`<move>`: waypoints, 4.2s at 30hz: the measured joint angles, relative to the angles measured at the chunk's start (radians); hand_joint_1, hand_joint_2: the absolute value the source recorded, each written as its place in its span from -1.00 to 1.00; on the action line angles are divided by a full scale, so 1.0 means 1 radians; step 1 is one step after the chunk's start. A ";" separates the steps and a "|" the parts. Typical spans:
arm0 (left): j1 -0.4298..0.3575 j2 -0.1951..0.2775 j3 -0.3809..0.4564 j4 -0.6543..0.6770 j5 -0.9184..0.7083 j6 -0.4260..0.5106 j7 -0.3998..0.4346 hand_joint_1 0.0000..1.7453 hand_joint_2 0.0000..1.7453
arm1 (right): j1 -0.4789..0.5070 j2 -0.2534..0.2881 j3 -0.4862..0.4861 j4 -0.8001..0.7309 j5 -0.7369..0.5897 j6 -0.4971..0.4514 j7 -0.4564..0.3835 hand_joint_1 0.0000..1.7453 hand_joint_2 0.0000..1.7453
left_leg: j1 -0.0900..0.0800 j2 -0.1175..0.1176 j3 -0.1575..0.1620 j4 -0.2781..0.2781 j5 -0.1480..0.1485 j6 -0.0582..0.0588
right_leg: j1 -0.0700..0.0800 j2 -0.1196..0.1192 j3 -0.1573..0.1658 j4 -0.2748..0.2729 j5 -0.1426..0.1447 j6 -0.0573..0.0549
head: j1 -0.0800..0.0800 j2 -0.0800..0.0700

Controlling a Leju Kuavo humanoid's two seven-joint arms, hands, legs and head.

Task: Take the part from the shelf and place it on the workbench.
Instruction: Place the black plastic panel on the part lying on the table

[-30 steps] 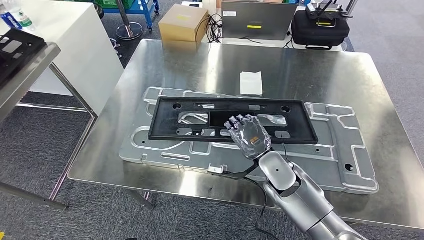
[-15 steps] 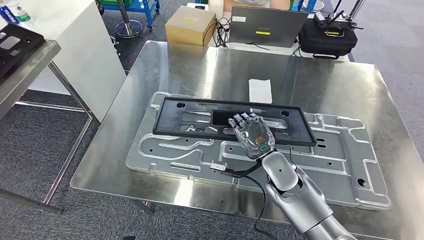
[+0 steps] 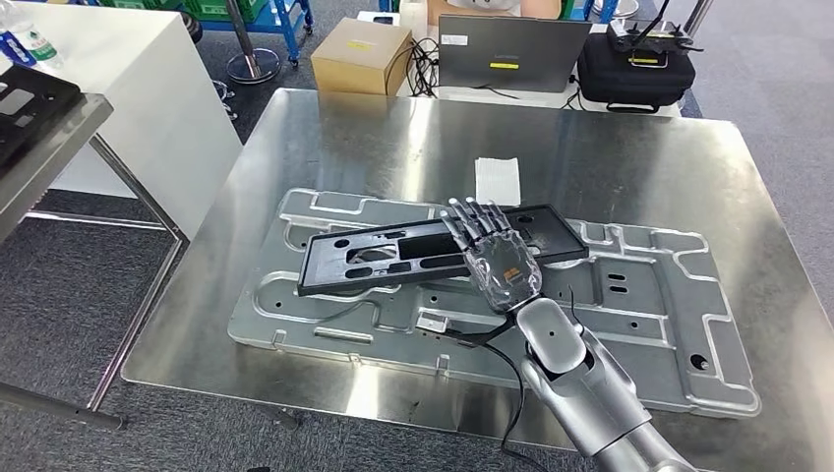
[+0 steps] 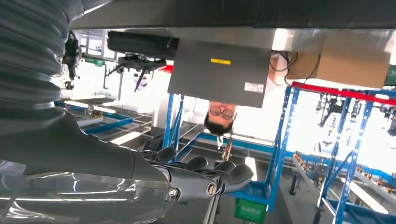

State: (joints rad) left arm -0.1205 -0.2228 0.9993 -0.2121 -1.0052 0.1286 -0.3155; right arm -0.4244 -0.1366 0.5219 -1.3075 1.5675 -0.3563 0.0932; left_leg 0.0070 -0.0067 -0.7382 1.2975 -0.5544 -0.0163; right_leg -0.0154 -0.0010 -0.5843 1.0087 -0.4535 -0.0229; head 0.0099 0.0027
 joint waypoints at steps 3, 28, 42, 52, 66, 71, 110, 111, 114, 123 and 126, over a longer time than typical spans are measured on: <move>0.002 0.000 0.000 0.000 0.001 0.000 0.000 -1.00 -1.00 | 0.006 0.002 -0.005 0.004 -0.001 -0.007 -0.002 -1.00 1.00 | 0.004 0.001 0.059 -0.116 0.077 0.002 | 0.000 0.002 0.007 0.004 -0.007 0.005 | 0.000 0.000; -0.001 -0.006 0.017 0.000 0.034 -0.087 -0.019 -1.00 -1.00 | 0.067 0.004 -0.075 -0.019 -0.019 -0.033 -0.038 -1.00 1.00 | -0.002 0.001 0.050 -0.146 0.048 0.001 | 0.002 -0.002 0.017 -0.005 -0.004 -0.004 | -0.003 0.000; -0.009 -0.006 0.026 0.000 0.040 -0.093 -0.023 -1.00 -1.00 | 0.072 0.004 -0.092 -0.028 -0.027 -0.032 -0.047 -1.00 1.00 | -0.002 0.007 0.217 -0.307 0.087 0.049 | 0.003 0.000 -0.095 0.056 0.012 0.045 | -0.008 0.000; -0.008 -0.006 0.027 0.000 0.042 -0.101 -0.023 -1.00 -1.00 | 0.088 0.004 -0.101 -0.038 -0.031 -0.035 -0.049 -1.00 1.00 | -0.008 0.008 0.090 -0.277 0.175 0.033 | 0.007 0.002 0.075 0.022 -0.066 0.038 | -0.003 0.000; -0.007 -0.004 0.034 0.000 0.052 -0.103 -0.024 -1.00 -1.00 | 0.164 0.003 -0.112 -0.092 0.001 -0.089 -0.021 -1.00 1.00 | -0.001 0.002 0.218 -0.201 0.044 0.007 | 0.010 -0.009 -0.082 0.013 0.068 0.007 | -0.007 0.000; -0.007 -0.004 0.040 0.000 0.055 -0.103 -0.025 -1.00 -1.00 | 0.178 -0.037 -0.075 -0.109 0.002 -0.104 0.084 -1.00 1.00 | -0.006 0.005 0.259 -0.310 0.049 0.038 | 0.006 -0.007 -0.094 0.008 0.096 0.038 | -0.016 0.000; 0.021 -0.002 0.214 0.000 0.185 -0.081 -0.085 -1.00 -1.00 | 0.447 0.322 -1.572 0.671 -0.922 0.220 -0.621 -1.00 -1.00 | -0.003 0.023 0.141 -0.310 0.147 0.049 | -0.011 -0.002 -0.029 0.227 -0.063 0.073 | -0.007 0.000; 0.019 -0.003 0.217 0.000 0.187 -0.079 -0.085 -1.00 -1.00 | 0.433 0.320 -1.599 0.708 -0.923 0.209 -0.602 -1.00 -1.00 | -0.003 0.023 0.125 -0.299 0.154 0.043 | -0.013 -0.002 0.033 0.151 -0.059 0.074 | -0.006 0.000; 0.016 -0.003 0.225 0.000 0.189 -0.070 -0.085 -1.00 -1.00 | 0.406 0.313 -1.653 0.795 -0.913 0.184 -0.554 -1.00 -1.00 | -0.006 0.021 0.100 -0.278 0.175 0.023 | -0.007 0.001 0.150 -0.025 -0.110 0.059 | -0.006 0.000; 0.024 -0.003 0.233 0.000 0.177 -0.028 -0.089 -1.00 -1.00 | 0.405 0.291 -1.718 0.938 -0.788 0.174 -0.286 -1.00 -1.00 | 0.005 0.016 0.025 0.010 -0.003 -0.016 | 0.001 -0.049 0.058 -0.026 -0.042 0.005 | -0.012 0.000; 0.022 -0.003 0.233 0.000 0.173 -0.020 -0.089 -1.00 -1.00 | 0.404 0.289 -1.716 0.965 -0.737 0.185 -0.254 -1.00 -1.00 | 0.000 0.038 0.158 -0.139 0.057 0.000 | 0.007 -0.072 0.033 -0.016 -0.027 0.010 | -0.012 0.000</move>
State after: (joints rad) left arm -0.0982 -0.2258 1.2320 -0.2121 -0.8324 0.1086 -0.4045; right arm -0.0203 0.1526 -1.1942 -0.3428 0.8306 -0.1712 -0.1610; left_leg 0.0071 0.0316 -0.5797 1.1587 -0.4972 -0.0167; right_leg -0.0085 -0.0730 -0.5511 0.9928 -0.4804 -0.0126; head -0.0021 0.0027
